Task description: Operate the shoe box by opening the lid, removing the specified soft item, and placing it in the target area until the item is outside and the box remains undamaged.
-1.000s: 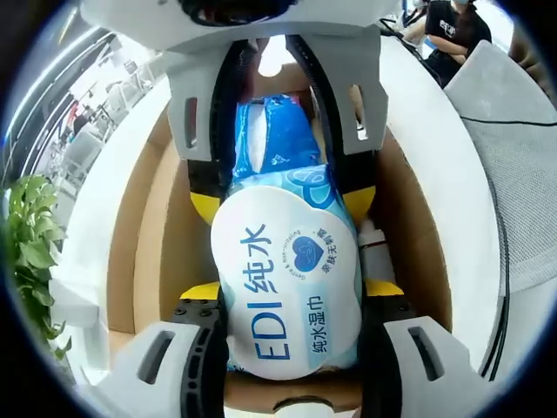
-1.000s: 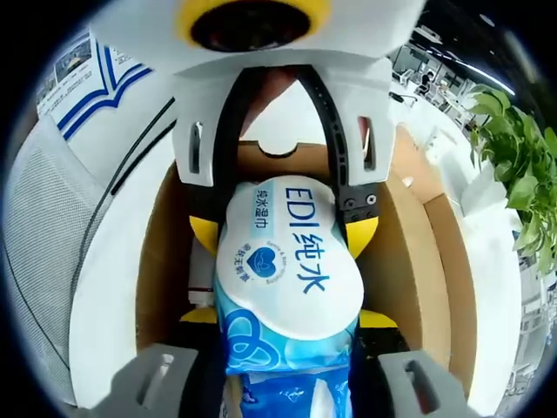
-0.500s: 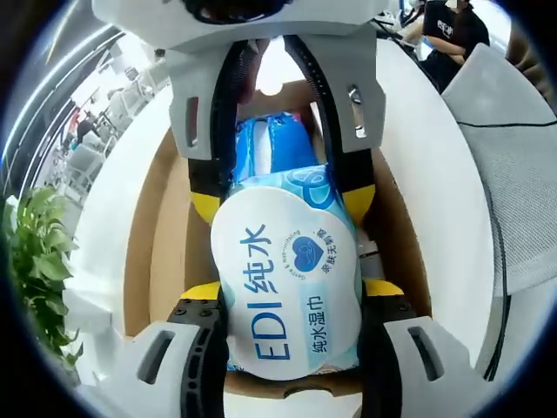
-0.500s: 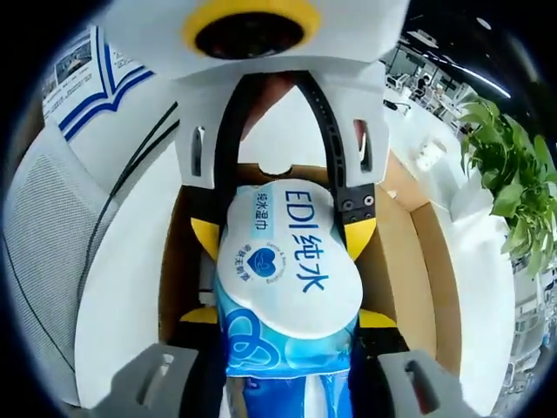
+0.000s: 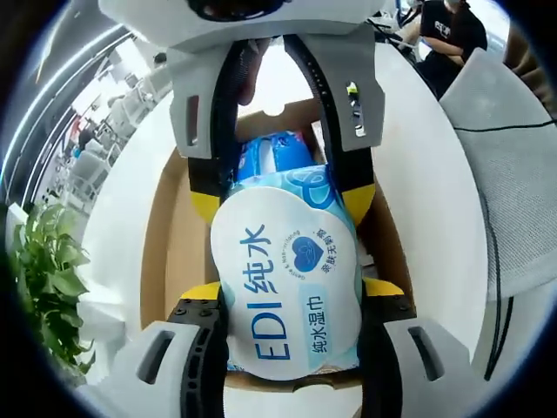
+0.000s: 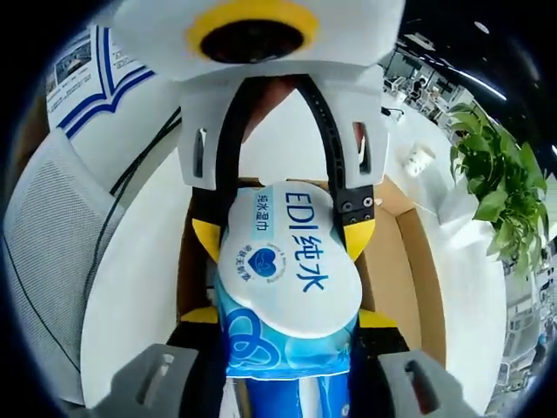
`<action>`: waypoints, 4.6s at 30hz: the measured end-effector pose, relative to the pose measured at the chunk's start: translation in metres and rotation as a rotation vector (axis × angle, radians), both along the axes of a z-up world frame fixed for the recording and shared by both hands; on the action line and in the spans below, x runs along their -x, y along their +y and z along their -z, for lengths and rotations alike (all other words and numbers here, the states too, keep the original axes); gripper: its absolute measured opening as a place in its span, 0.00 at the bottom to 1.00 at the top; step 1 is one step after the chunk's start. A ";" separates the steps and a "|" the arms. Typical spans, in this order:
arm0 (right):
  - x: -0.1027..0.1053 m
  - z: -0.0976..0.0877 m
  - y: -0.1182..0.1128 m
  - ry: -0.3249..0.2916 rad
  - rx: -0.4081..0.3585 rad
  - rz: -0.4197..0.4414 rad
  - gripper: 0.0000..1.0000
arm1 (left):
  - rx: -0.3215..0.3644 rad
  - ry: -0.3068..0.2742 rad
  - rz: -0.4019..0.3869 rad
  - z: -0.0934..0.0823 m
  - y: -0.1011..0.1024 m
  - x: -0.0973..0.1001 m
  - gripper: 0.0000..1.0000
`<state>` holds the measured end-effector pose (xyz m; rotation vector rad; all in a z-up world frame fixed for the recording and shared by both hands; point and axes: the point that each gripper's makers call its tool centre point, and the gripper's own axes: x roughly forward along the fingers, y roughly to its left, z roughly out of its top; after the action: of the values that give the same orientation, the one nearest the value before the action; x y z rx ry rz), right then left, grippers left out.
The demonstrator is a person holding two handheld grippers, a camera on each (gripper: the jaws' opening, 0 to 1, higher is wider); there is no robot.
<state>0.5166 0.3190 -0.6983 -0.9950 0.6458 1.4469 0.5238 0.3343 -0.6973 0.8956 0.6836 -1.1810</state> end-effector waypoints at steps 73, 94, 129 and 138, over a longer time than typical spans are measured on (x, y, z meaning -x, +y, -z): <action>0.041 -0.043 -0.255 -0.044 0.004 0.401 0.52 | -0.001 -0.046 0.396 -0.040 -0.258 0.037 0.59; 0.056 -0.018 -0.286 0.001 0.023 0.412 0.53 | -0.009 -0.007 0.412 -0.016 -0.289 0.054 0.59; 0.055 0.042 -0.288 0.060 0.046 0.377 0.53 | -0.046 0.052 0.374 0.040 -0.287 0.060 0.59; 0.053 0.054 -0.289 0.061 0.058 0.375 0.53 | -0.065 0.049 0.367 0.050 -0.287 0.058 0.59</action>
<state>0.4636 0.0302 -0.7523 -0.8241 0.8730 1.1361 0.4663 0.0476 -0.7473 1.0799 0.6150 -1.5171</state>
